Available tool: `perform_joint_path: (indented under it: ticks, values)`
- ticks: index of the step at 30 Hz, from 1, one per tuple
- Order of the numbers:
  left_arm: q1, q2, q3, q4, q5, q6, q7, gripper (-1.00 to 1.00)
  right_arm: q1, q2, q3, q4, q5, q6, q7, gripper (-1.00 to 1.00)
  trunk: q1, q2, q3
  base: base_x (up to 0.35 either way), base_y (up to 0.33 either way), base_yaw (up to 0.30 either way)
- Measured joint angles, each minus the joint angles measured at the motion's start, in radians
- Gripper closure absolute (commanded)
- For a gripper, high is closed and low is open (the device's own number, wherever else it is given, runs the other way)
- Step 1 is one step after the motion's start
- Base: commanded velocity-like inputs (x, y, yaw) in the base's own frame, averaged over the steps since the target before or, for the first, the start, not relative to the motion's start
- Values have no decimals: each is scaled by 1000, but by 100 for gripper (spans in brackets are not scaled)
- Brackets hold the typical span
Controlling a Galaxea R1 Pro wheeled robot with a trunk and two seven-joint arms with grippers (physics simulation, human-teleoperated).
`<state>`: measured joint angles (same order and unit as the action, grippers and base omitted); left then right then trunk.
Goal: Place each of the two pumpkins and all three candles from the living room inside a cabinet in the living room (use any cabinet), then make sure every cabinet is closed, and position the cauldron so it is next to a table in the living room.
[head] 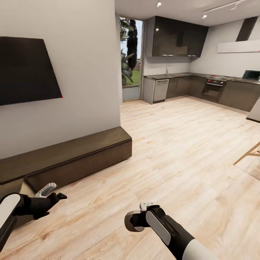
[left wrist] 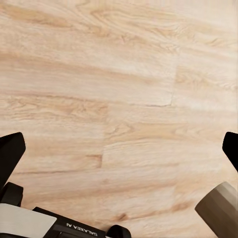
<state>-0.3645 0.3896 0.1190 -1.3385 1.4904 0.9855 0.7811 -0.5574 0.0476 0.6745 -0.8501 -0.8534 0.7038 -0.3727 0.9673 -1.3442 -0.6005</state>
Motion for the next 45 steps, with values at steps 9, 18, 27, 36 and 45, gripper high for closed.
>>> perform_joint_path:
  ticks: [9, 18, 27, 36, 45]
  values:
    - [0, 0, 1, 1, 0, 0, 0, -100, 0, 0, 1, 0, 3, 1, -8, 100, 0, 0, 0, -10, 163, 269]
    - [0, 0, 1, 1, 1, 1, 0, -100, 0, -1, 1, 0, 2, 0, -13, 100, 0, 0, 0, -14, 298, 273]
    - [0, 0, 5, 2, 1, 1, 0, -100, 0, -2, 1, 0, 1, 0, -14, 100, 0, 0, 0, -62, 314, 273]
    - [0, 1, 4, 1, 44, 0, 0, -100, 0, -1, 1, 0, 2, 1, -14, 100, 0, 0, 0, -9, 119, 274]
    - [0, 3, 6, 0, 48, 0, 0, -100, 0, -2, 1, 0, 1, 0, -11, 100, -31, 56, 25, 0, 2, 126]
